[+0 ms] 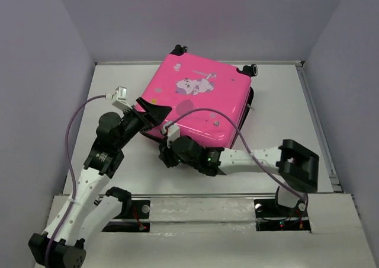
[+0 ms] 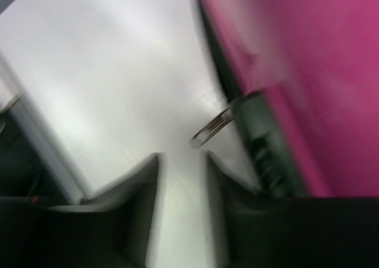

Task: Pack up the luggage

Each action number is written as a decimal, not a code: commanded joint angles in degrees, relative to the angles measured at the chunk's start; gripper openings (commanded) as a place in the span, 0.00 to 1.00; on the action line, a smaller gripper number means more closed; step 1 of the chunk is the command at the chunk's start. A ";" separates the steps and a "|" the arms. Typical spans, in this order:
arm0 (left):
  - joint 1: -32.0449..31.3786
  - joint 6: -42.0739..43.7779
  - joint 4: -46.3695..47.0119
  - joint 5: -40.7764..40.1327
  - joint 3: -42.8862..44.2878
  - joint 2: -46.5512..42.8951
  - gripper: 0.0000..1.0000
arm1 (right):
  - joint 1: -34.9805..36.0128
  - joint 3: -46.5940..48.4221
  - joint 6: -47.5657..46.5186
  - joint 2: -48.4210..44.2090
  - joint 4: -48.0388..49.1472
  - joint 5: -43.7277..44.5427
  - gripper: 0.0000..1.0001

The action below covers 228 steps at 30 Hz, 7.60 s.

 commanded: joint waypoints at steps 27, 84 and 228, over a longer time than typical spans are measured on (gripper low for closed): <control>27.83 11.43 2.13 7.25 11.97 39.75 0.99 | -57.95 -20.85 16.11 -37.24 -17.68 -11.78 0.07; 14.38 7.38 -6.56 8.11 -12.82 -11.39 0.78 | -54.09 -34.83 3.04 -57.10 -11.60 -42.45 0.24; 25.81 -12.66 17.86 12.87 38.93 65.60 0.37 | 0.32 -26.31 7.95 -22.20 12.66 11.41 0.07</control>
